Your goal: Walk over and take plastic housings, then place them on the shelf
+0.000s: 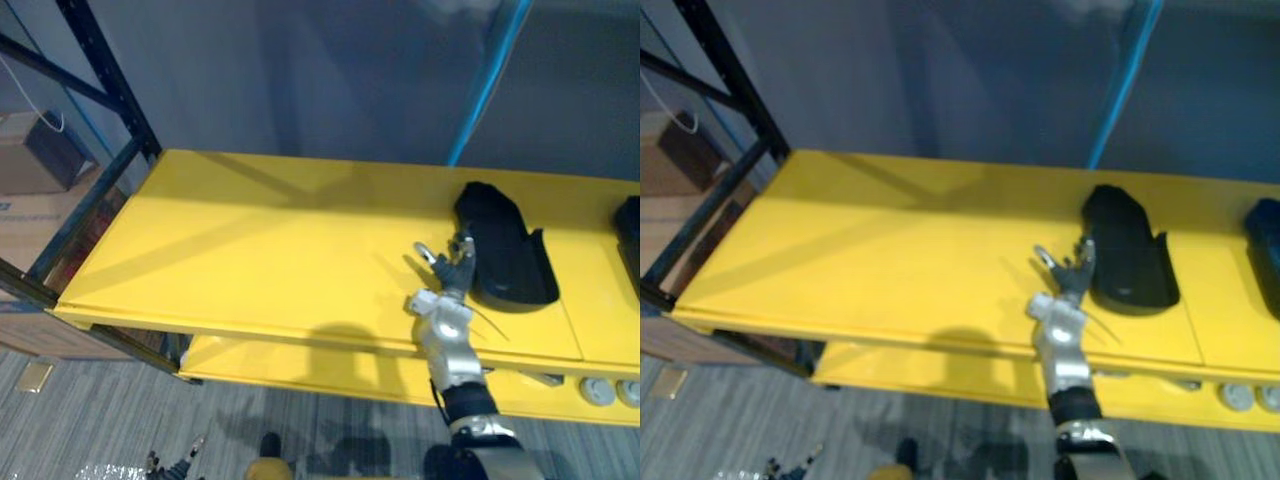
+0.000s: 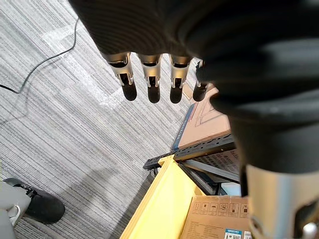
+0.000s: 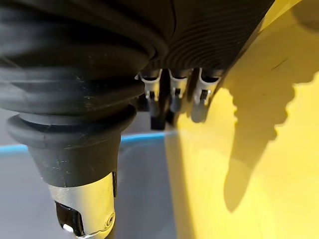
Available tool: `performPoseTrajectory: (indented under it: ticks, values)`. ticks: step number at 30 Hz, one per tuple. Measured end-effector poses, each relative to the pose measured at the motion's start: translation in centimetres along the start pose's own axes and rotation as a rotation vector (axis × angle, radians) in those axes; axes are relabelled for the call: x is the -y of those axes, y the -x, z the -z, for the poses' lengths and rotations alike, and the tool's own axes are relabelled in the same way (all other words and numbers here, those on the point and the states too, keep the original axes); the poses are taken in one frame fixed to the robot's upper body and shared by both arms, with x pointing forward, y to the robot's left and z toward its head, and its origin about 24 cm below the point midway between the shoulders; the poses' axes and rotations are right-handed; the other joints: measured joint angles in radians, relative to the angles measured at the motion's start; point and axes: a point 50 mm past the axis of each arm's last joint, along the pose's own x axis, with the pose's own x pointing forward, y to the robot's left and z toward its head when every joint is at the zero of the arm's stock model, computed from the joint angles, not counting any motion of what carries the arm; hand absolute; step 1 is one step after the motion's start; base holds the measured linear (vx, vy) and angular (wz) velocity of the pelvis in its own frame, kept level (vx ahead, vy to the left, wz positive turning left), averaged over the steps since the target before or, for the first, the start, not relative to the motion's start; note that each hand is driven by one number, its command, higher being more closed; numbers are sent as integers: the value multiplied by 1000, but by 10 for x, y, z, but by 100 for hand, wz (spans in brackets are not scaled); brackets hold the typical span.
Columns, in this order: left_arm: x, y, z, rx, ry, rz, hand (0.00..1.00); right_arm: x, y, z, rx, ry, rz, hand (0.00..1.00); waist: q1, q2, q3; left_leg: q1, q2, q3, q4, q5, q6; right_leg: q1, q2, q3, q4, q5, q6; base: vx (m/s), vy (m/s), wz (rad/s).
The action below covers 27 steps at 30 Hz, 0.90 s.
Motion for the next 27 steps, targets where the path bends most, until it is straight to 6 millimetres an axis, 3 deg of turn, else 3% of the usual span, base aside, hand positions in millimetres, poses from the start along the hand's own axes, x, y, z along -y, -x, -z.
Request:
performPoseTrajectory:
  ticks: [9,12,18,22,26,27]
  values:
    - [1,-1,-4,15,4,12,0,-5,-1,-4,21,-18,-173,0,-11,0,0,1,0,3,0,0,0,0,0,-1,-1,0,0,9,-1,0]
    - [1,-2,-5,14,1,18,0,-11,-1,-15,72,-40,-264,0,-11,-1,-1,0,0,3,0,0,0,0,0,-1,-1,0,0,0,0,0]
    - [-3,-6,-12,39,6,19,0,-3,1,-67,331,-135,-317,0,-13,-22,-16,-11,3,1,0,1,0,-9,2,-2,-1,1,1,2,-2,1]
    - [0,-6,-16,54,19,38,0,18,1,-99,477,-117,-290,0,-25,-47,-37,-19,12,5,0,9,-8,-24,9,2,11,3,-2,0,0,0]
    - [0,-7,-15,30,87,28,0,50,7,-144,676,-82,-209,0,-57,-50,-76,-37,45,16,0,22,-21,-55,40,17,19,11,-21,-41,-40,-9]
    - [0,-7,-15,26,89,28,0,53,8,-147,691,-78,-202,0,-59,-49,-76,-36,48,19,0,22,-21,-56,42,21,19,11,-22,-87,-46,-23]
